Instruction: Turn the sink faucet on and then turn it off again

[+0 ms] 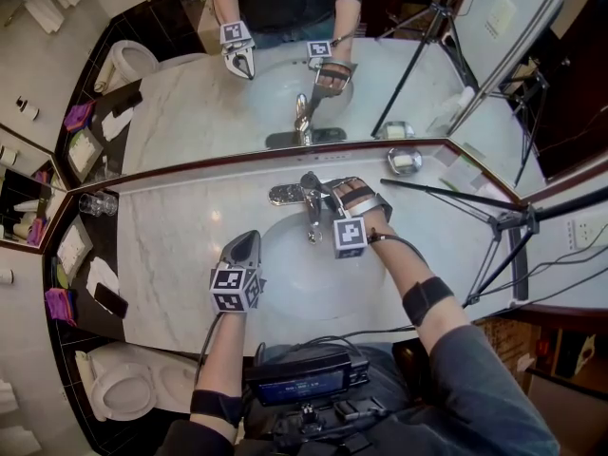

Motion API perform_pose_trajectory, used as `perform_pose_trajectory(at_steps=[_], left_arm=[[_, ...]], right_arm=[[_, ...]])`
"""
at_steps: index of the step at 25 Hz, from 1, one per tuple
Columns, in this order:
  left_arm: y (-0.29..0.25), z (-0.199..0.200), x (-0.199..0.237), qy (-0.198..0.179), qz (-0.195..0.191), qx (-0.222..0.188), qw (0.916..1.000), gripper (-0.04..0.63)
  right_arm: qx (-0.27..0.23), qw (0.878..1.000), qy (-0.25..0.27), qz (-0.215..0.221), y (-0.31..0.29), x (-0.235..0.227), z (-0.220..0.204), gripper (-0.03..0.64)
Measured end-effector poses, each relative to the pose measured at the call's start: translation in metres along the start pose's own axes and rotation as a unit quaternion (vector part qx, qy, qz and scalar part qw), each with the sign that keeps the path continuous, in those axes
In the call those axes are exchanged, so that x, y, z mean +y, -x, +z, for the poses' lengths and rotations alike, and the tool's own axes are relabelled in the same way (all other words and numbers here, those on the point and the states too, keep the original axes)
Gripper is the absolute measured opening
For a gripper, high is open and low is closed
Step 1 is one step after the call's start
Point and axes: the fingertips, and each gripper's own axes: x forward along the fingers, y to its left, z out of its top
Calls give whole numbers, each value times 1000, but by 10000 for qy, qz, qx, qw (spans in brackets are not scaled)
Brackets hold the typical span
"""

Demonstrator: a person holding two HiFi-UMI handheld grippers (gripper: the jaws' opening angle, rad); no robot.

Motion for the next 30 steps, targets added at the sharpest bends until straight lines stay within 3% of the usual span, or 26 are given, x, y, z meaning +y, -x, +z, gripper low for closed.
perform_pose_trajectory(at_steps=[30], left_arm=[[-3, -1, -9, 10, -79, 6, 10000, 0]], right_arm=[[362, 9983, -369, 256, 1, 38, -11, 163]])
